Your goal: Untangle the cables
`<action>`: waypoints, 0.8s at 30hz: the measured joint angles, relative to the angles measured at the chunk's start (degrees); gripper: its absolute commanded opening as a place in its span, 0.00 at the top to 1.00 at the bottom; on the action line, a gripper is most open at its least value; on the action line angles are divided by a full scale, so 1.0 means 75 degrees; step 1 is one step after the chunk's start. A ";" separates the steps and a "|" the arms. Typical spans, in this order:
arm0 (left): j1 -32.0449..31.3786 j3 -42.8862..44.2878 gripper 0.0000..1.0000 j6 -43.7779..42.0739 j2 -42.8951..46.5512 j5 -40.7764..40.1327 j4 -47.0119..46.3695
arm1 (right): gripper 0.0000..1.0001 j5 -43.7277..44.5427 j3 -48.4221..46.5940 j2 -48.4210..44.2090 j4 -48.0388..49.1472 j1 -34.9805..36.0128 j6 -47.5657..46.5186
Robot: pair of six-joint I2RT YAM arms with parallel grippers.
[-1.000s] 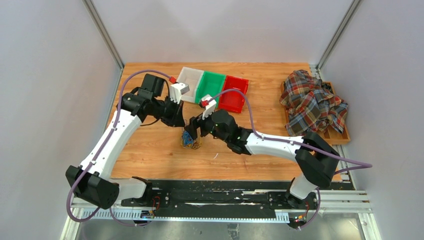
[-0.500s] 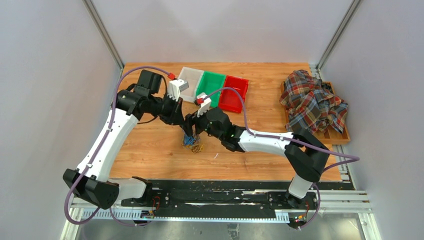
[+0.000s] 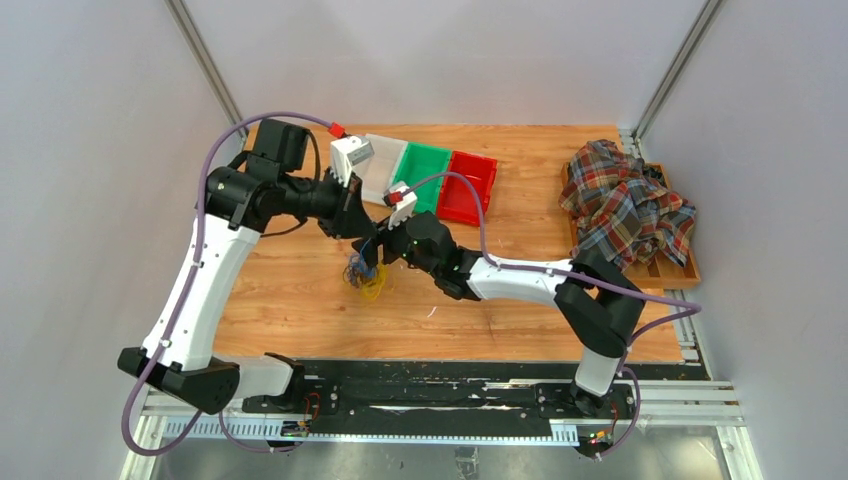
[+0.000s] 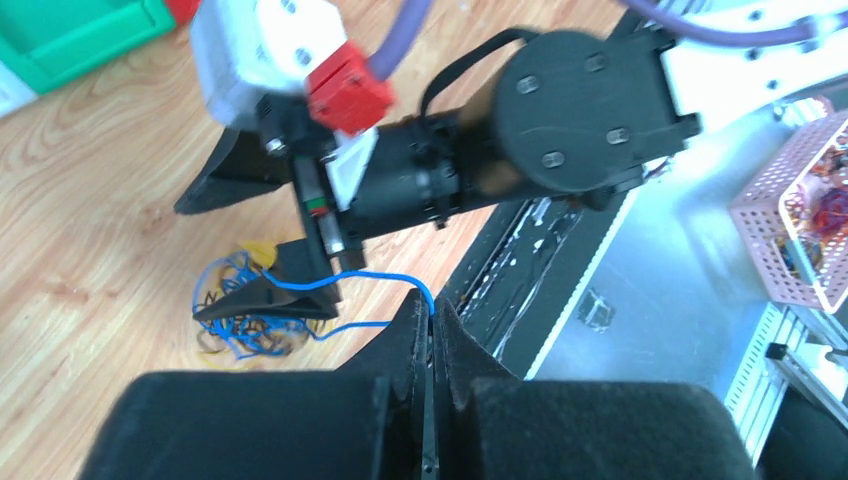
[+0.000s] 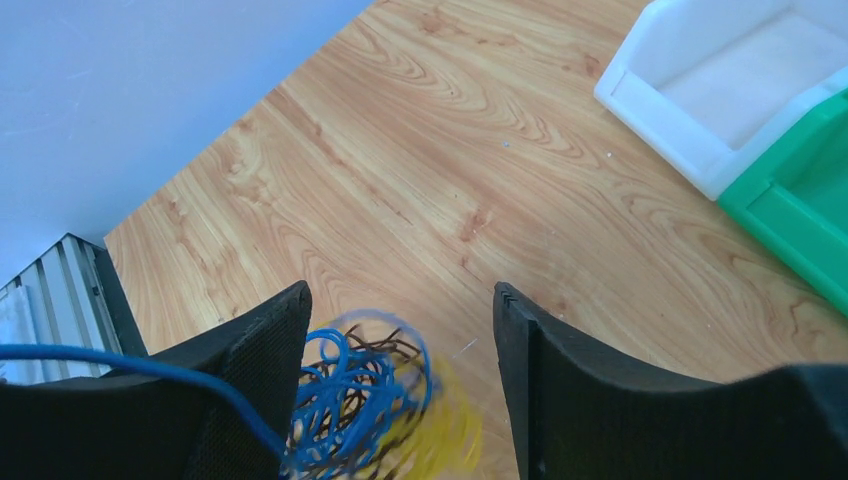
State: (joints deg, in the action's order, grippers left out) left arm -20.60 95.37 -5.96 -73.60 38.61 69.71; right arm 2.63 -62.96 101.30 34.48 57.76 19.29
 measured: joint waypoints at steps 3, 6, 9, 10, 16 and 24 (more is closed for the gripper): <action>-0.0006 0.0408 0.99 0.0108 -0.0029 0.0289 0.0041 | 0.34 0.0029 0.0038 0.0096 -0.0003 0.0000 0.0032; -0.0015 0.1037 0.99 0.0210 -0.0143 0.0507 0.0090 | 0.35 0.0055 0.0198 0.0099 0.0020 -0.0035 0.0052; -0.0015 0.1772 1.00 0.0289 -0.0329 0.0557 0.0146 | 0.35 0.0061 0.0478 0.0099 0.0210 -0.0064 0.0093; -0.0015 0.2043 1.00 0.0315 -0.0417 0.0539 0.0184 | 0.35 0.0064 0.0583 0.0093 0.0318 -0.0073 0.0131; -0.0020 0.4022 1.00 0.0396 -0.1043 0.0370 0.0143 | 0.37 0.0204 0.1469 0.0082 0.0475 -0.0169 0.0274; -0.0023 0.6592 1.00 0.0256 -0.1874 -0.0356 0.0009 | 0.39 0.0382 0.1941 0.0082 0.0455 -0.0251 0.0399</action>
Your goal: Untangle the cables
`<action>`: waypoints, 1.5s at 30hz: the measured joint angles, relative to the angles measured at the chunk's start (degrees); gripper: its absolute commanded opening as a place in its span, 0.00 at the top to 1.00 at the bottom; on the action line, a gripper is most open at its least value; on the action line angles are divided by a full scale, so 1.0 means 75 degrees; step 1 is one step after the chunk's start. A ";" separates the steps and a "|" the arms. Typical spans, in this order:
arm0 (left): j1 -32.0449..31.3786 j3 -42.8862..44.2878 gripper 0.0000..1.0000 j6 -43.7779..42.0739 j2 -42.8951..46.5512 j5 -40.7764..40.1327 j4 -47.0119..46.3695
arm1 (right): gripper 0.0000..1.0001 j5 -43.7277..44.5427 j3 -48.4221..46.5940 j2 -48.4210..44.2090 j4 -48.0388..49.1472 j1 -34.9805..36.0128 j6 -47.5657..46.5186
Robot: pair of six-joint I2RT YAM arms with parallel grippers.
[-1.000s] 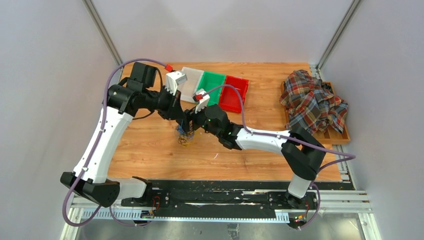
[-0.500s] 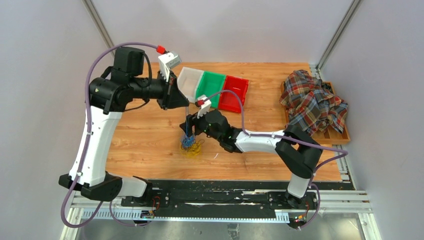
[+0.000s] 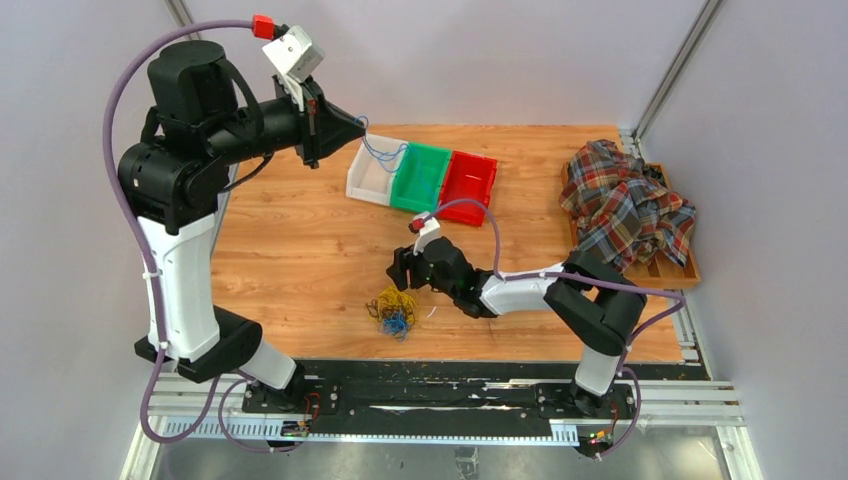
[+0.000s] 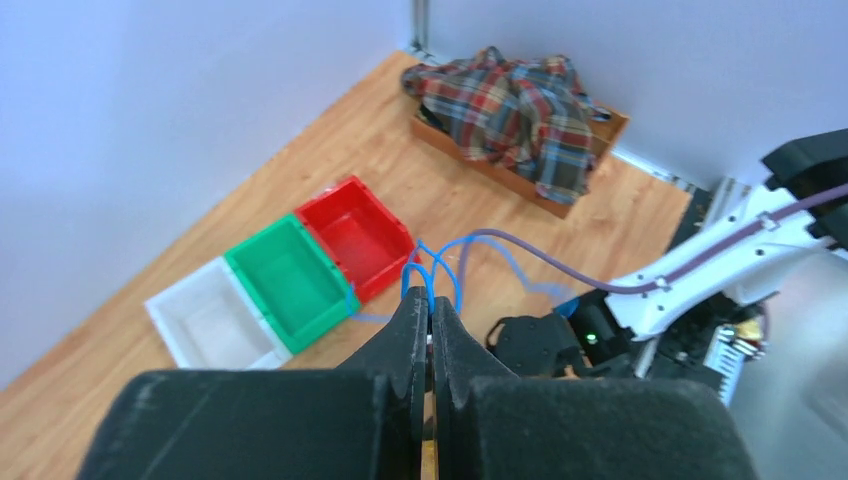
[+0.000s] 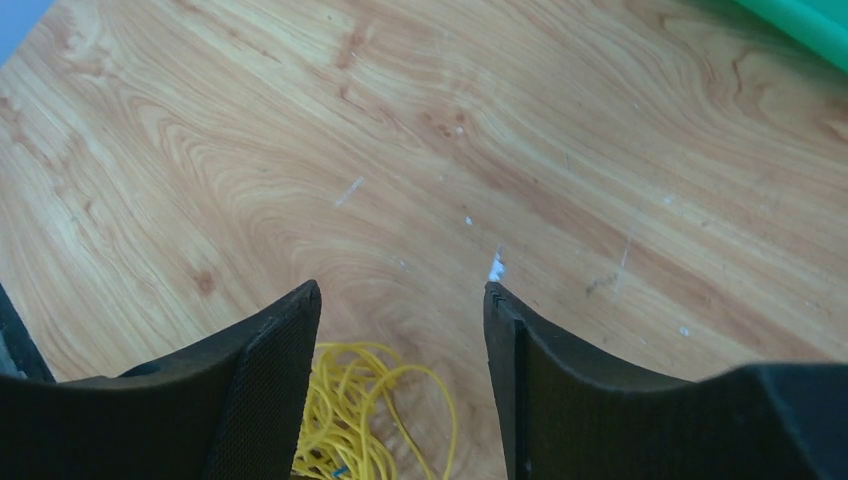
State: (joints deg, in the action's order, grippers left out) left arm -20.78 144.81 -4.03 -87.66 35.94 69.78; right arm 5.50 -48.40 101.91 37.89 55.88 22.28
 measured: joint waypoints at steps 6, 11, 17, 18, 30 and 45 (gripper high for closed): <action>0.0000 -0.0356 1.00 -0.0536 0.0108 -0.0664 -0.0044 | 0.34 -0.0035 0.0455 -0.0498 -0.0140 -0.0289 0.0125; 0.0000 -0.1708 1.00 -0.1037 0.0283 -0.1005 -0.0026 | 0.27 -0.0073 0.0312 -0.1792 -0.0624 -0.1046 0.0111; 0.0000 -0.3270 1.00 -0.1475 0.0262 -0.1367 -0.0055 | 0.28 0.0198 -0.2008 -0.1364 -0.2515 -0.2139 -0.0181; 0.0000 -0.3448 1.00 -0.1513 0.0262 -0.1431 -0.0085 | 0.29 0.0277 -0.2530 -0.1064 -0.2859 -0.2302 -0.0242; 0.0000 -0.5010 1.00 -0.2025 0.0670 -0.1929 -0.0612 | 0.34 0.0801 -0.6097 0.2629 -0.5394 -0.3276 -0.0752; 0.0000 -0.6353 1.00 -0.2620 0.1460 -0.1996 -0.0664 | 0.57 0.0522 -0.6741 0.3098 -0.5683 -0.3284 -0.0289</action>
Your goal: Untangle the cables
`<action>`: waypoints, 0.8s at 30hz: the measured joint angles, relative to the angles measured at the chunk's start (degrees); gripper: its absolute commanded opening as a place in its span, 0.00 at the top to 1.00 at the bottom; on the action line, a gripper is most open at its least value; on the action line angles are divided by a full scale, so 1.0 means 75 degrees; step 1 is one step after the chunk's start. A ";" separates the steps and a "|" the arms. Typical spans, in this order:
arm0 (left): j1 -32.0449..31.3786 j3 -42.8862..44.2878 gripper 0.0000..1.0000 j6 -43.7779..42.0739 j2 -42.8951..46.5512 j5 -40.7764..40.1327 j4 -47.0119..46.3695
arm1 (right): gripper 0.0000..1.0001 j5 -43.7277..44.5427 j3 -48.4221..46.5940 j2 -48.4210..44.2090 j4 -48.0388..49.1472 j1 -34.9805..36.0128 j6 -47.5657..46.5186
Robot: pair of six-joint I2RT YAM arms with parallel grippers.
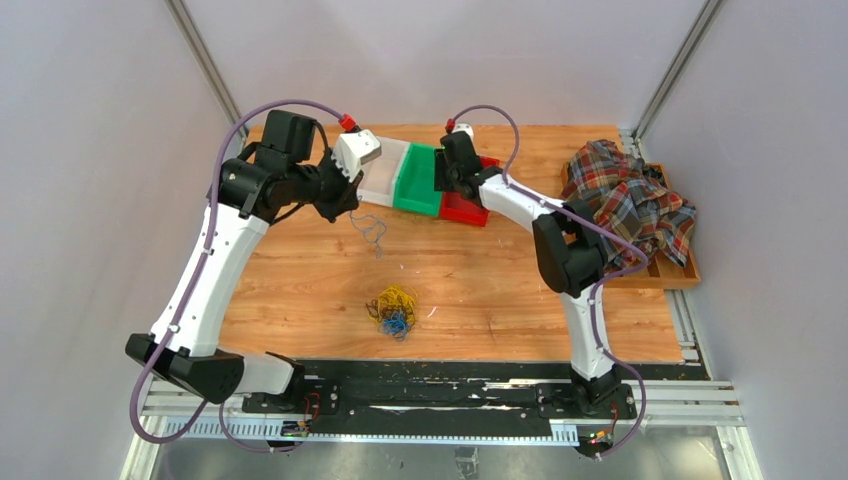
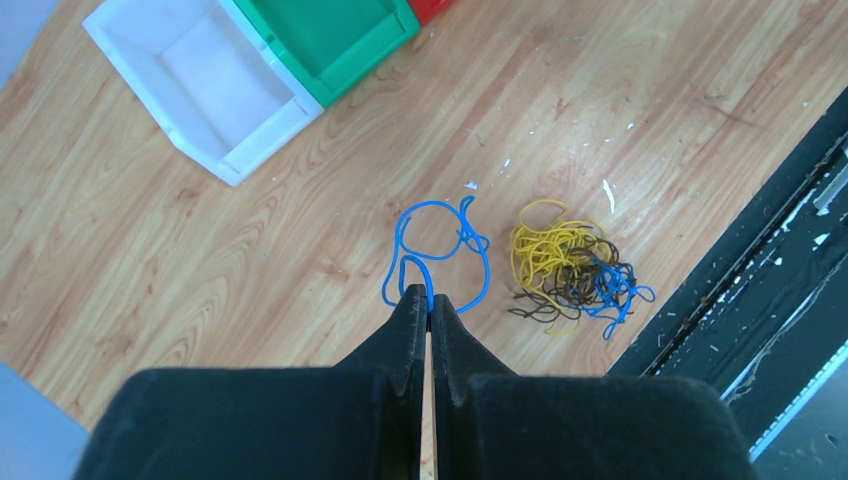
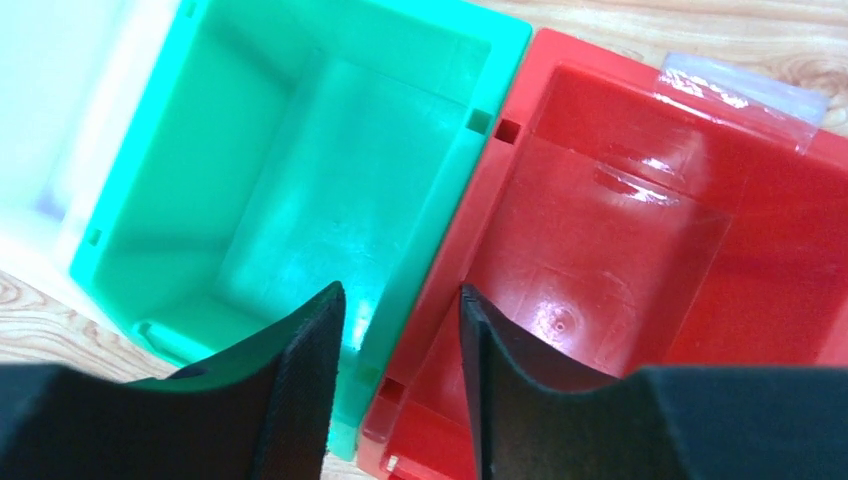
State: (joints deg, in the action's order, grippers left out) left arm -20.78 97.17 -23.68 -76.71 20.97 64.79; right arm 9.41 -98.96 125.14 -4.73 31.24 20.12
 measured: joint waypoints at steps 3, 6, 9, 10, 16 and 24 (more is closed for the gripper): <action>0.0000 -0.0015 0.99 -0.0052 0.0023 -0.0082 -0.0006 | 0.65 -0.0029 0.0312 -0.0012 0.0213 0.0003 0.0198; 0.0000 -0.0015 1.00 -0.0090 0.0035 -0.0117 -0.0006 | 0.71 -0.0020 0.0711 -0.0192 0.0595 0.0017 0.0373; 0.0000 -0.0012 1.00 -0.0122 0.0038 -0.0152 -0.0029 | 0.74 -0.0055 0.1288 -0.0533 0.0854 0.0055 0.0437; 0.0000 -0.0012 1.00 -0.0134 0.0035 -0.0154 -0.0050 | 0.75 -0.0058 0.1440 -0.0635 0.0889 0.0079 0.0434; 0.0000 -0.0079 1.00 -0.0175 0.0038 -0.0291 -0.0370 | 0.81 0.0128 0.2471 -0.1378 0.0997 0.0405 0.0697; 0.0000 -0.1078 1.00 -0.0402 -0.0038 -0.0816 -0.1428 | 0.80 0.1247 0.3450 -0.2165 0.0723 0.1297 0.1521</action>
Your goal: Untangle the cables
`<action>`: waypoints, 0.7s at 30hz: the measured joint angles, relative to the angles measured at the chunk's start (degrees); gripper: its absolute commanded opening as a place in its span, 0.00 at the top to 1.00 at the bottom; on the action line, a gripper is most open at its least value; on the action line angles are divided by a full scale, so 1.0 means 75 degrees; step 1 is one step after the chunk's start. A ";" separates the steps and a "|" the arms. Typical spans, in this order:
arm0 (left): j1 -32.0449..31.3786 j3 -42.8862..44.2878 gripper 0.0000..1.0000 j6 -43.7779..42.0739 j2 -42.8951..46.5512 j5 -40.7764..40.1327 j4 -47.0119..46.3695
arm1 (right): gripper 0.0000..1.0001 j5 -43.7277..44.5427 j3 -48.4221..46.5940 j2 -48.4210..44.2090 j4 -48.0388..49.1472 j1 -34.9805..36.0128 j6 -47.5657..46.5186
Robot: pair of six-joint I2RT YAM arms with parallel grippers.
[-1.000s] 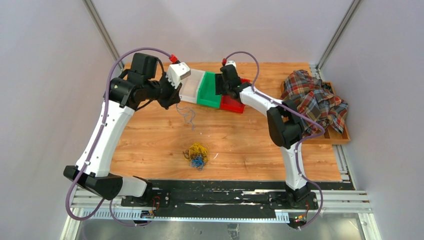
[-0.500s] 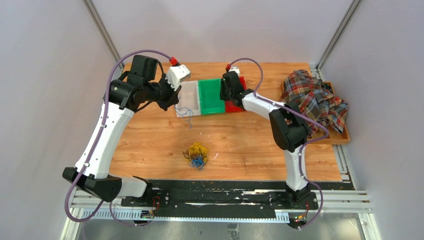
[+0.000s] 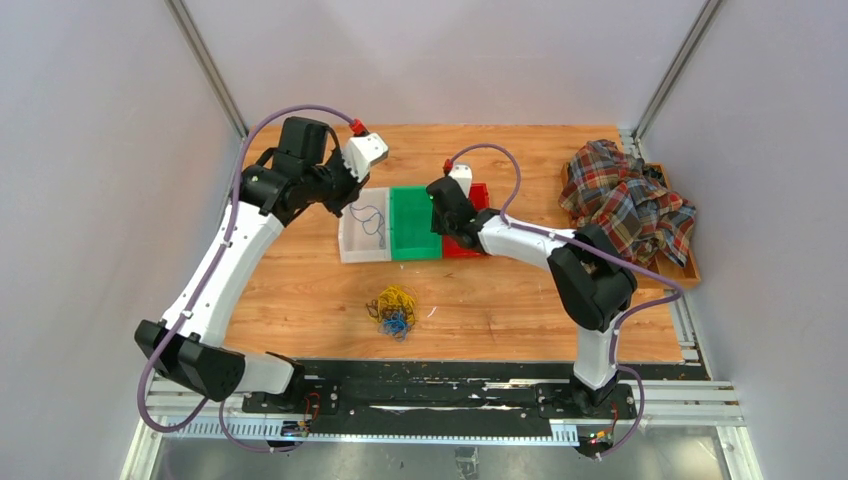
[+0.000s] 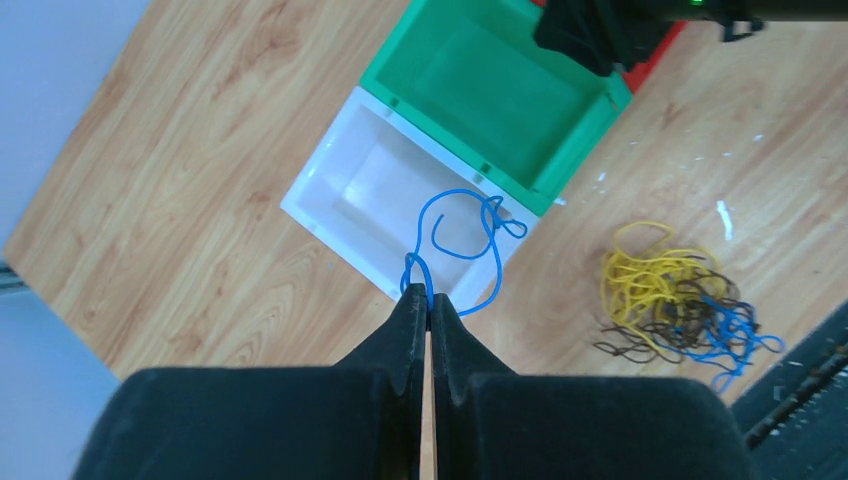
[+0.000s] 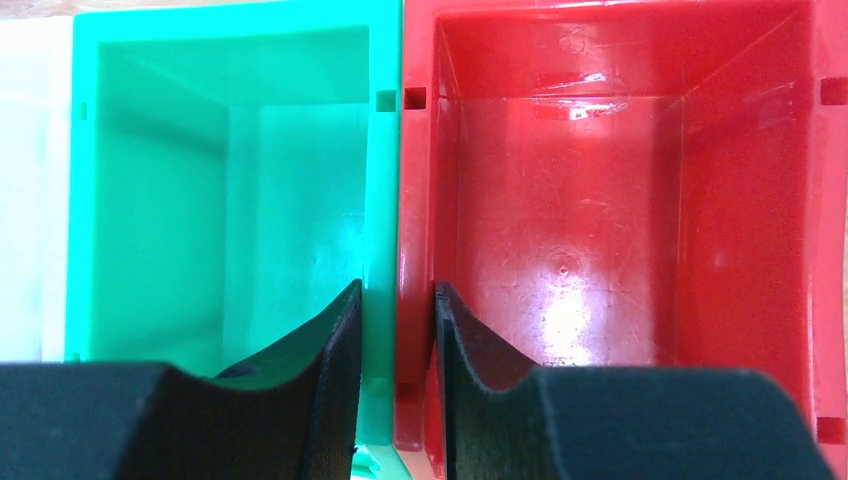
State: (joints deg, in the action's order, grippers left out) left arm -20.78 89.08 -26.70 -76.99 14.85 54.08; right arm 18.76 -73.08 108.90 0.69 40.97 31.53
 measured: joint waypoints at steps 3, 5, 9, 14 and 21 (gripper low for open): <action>0.0000 -0.0332 1.00 -0.0184 -0.0041 -0.0321 -0.0493 | 0.76 0.0286 0.0041 -0.0038 -0.0079 0.0181 0.0265; 0.0000 -0.0580 1.00 -0.0297 -0.0041 -0.0554 -0.0883 | 0.72 0.0358 0.0067 -0.0050 -0.0073 0.0198 0.0417; 0.0000 -0.1259 0.99 -0.0507 -0.0041 -0.1023 -0.1737 | 0.50 0.0466 0.0096 -0.0079 -0.0125 0.0198 0.0740; 0.0000 -0.2063 0.99 -0.0647 -0.0251 -0.1358 -0.2544 | 0.35 0.0501 0.0221 -0.0114 -0.0341 0.0195 0.1139; 0.0000 -0.2754 1.00 -0.0787 -0.1215 -0.1647 -0.3558 | 0.31 0.0443 0.0796 -0.1128 -0.0458 0.0195 0.1151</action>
State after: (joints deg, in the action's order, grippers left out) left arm -20.78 68.42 -32.60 -86.11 2.50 27.40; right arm 22.09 -67.11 100.44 -2.74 42.44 40.16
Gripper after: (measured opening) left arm 0.017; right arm 0.681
